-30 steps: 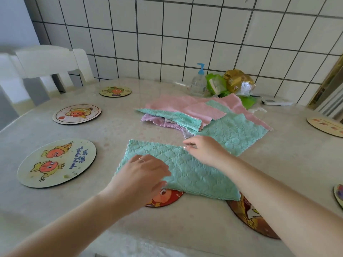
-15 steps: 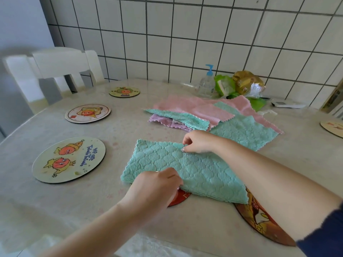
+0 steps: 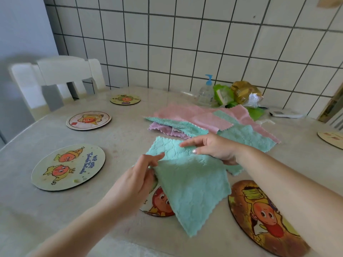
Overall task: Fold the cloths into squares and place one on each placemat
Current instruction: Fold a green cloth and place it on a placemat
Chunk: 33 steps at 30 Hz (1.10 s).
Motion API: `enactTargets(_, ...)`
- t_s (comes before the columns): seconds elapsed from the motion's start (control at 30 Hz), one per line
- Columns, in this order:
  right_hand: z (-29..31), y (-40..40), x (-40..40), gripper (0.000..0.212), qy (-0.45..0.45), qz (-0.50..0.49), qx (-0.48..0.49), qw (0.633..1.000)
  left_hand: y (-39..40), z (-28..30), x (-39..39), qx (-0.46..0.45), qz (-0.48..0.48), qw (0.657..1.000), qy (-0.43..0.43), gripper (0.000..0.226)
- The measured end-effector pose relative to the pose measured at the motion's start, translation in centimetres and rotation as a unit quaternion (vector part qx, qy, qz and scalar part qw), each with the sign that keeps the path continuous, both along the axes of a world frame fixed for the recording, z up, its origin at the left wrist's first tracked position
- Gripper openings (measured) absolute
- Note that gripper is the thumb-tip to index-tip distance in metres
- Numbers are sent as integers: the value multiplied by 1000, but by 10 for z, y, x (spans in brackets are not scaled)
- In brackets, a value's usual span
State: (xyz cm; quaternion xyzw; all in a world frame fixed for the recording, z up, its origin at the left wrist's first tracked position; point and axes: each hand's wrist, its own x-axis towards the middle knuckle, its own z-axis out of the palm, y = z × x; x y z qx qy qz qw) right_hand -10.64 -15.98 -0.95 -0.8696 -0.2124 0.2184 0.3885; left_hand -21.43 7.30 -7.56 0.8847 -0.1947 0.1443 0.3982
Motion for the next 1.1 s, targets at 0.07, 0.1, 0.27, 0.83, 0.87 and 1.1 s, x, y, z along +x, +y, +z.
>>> enactTargets(0.07,3,-4,-8,40,-13,-5,32,999,7,12,3,23,-28,999,-8,21)
enactTargets(0.1,4,-5,-12,41,-23,-15,58,998,12,17,6,33,-47,998,-3,20)
enactTargets(0.27,-9,-11,-33,50,57,-68,173,981,39,26,47,-103,-131,982,89,7)
enactTargets(0.83,-72,-18,-77,75,-168,4,63,984,66,-19,40,355,-171,908,-143,50)
enactTargets(0.87,-69,-19,-82,72,-209,23,43,977,66,-18,37,354,-185,902,-164,46)
enactTargets(1.1,-75,-22,-80,49,-380,134,-68,913,60,-23,41,325,-221,915,-93,43)
